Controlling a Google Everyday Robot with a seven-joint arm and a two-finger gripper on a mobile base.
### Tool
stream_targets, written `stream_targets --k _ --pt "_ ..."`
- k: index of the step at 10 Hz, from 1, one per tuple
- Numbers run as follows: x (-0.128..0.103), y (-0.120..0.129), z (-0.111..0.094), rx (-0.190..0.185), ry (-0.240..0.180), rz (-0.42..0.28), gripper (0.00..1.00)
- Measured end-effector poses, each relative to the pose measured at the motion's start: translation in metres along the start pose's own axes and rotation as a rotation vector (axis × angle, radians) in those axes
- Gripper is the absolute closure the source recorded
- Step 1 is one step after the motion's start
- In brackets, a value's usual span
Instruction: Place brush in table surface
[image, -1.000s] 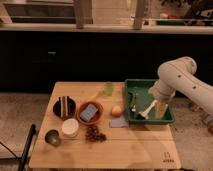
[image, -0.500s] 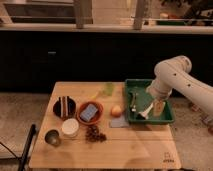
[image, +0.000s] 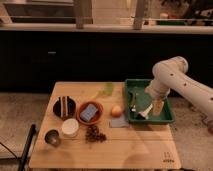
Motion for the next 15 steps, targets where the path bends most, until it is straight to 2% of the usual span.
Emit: stream_targets --k 3,9,13,15 --pt "0.005 -0.001 0.009 -0.011 0.007 -0.014 0.20" --pt "0.019 -0.003 0.046 -0.046 0.002 -0.050 0.20" --pt "0.024 -0.003 0.061 -0.063 -0.011 -0.061 0.20" --pt "0.028 -0.002 0.076 -0.076 -0.027 -0.050 0.20"
